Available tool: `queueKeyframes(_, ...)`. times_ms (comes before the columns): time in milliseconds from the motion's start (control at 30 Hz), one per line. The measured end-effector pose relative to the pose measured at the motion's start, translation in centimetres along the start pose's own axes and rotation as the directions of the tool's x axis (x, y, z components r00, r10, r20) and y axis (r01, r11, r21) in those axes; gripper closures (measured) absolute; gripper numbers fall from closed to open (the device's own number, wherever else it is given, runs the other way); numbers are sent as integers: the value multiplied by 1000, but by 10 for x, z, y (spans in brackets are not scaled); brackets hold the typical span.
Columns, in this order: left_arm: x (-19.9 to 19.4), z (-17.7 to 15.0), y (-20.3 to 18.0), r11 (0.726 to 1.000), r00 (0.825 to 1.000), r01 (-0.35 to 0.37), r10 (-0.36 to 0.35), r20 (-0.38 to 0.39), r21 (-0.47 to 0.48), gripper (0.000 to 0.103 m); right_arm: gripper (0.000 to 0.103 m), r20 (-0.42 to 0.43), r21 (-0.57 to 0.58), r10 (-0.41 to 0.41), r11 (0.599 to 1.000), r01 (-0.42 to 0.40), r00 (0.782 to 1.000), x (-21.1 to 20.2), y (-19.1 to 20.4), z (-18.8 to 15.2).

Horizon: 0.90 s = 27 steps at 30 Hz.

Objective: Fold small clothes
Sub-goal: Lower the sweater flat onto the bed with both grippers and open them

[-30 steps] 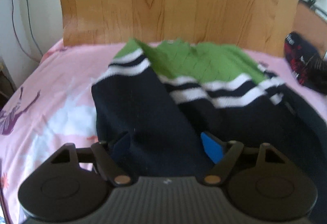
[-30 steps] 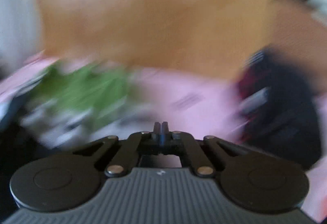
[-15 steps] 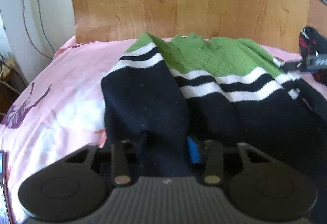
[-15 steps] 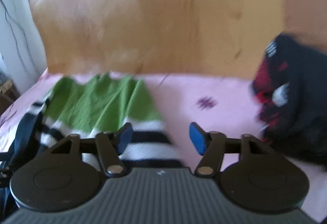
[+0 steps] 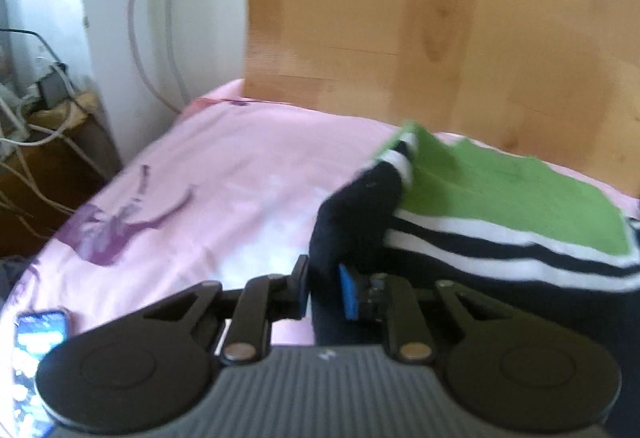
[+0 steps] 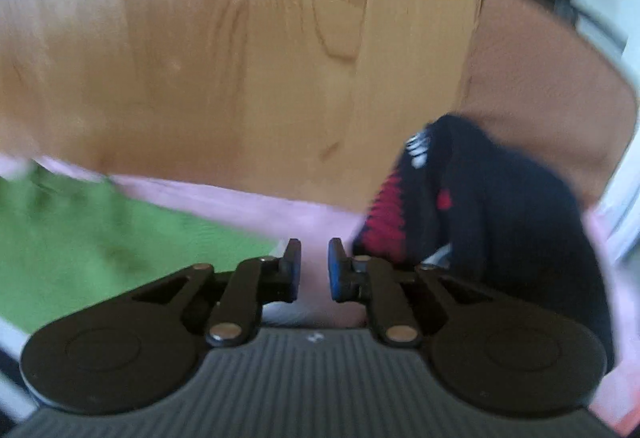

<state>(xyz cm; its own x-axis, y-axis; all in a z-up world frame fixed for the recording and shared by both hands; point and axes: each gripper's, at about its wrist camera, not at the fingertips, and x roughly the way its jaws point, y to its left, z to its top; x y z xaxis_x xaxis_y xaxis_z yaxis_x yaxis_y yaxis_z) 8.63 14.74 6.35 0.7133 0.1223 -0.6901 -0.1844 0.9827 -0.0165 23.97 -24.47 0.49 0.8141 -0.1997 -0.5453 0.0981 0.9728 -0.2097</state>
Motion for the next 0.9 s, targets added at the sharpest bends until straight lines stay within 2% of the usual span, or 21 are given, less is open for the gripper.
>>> queueKeyframes(33,5,4,7,999,999,-34,34,3,-3,88,87,-27,2,15,1000,-15,1000,2,-3,-3)
queueKeyframes(100,14,13,23,994,994,-106,106,10,-31,88,83,-66,91,72,994,-66,995,-1,-14,-7)
queueKeyframes(133,21,19,37,988,990,-144,144,6,-65,88,80,-53,134,97,987,-89,994,-8,-20,-9)
queueKeyframes(200,35,30,60,972,980,-198,198,-10,-124,88,59,-14,169,145,976,-140,989,-29,-28,-13)
queueKeyframes(267,50,42,78,959,971,-241,239,-30,-151,88,54,26,180,183,966,-185,983,-53,-31,-17)
queueKeyframes(333,57,50,93,943,963,-271,265,-57,-193,88,53,45,186,229,954,-234,972,-72,-32,-21)
queueKeyframes(400,52,53,100,947,980,-200,193,-53,-253,87,51,65,189,296,934,-303,953,-93,-29,-28)
queueKeyframes(433,46,53,98,956,990,-142,139,-30,-255,78,50,74,182,325,925,-333,943,-104,-27,-31)
queueKeyframes(467,42,53,91,968,995,-96,94,-18,-230,58,48,81,172,350,917,-359,933,-111,-27,-34)
queueKeyframes(500,39,51,84,978,998,-64,63,-15,-200,44,45,88,163,371,910,-381,925,-117,-26,-38)
queueKeyframes(533,38,48,75,985,999,-35,33,-14,-171,24,44,90,155,388,904,-398,917,-121,-20,-42)
queueKeyframes(567,38,46,69,988,1000,-13,11,-15,-152,20,43,84,150,399,901,-407,913,-125,-15,-48)
queueKeyframes(667,48,39,46,995,995,54,-61,-75,-85,18,43,40,154,424,892,-425,905,-122,0,-60)
queueKeyframes(700,53,36,38,997,994,52,-57,-95,-57,19,43,29,155,424,893,-423,905,-121,3,-65)
queueKeyframes(733,60,33,30,999,993,32,-34,-109,-16,26,43,16,160,421,894,-418,907,-121,6,-73)
queueKeyframes(767,65,30,24,1000,993,12,-11,-116,14,53,43,5,170,420,894,-415,907,-120,8,-78)
queueKeyframes(800,72,29,20,999,991,8,-3,-131,41,70,43,-8,189,422,891,-413,907,-118,10,-83)
queueKeyframes(833,76,31,20,998,990,11,-3,-140,54,92,43,-16,211,423,887,-411,906,-114,10,-87)
queueKeyframes(867,75,35,19,998,993,-12,20,-120,67,93,43,-12,228,422,884,-408,907,-113,9,-91)
queueKeyframes(900,74,44,20,991,993,-94,100,-62,90,93,42,14,231,413,885,-404,911,-115,9,-96)
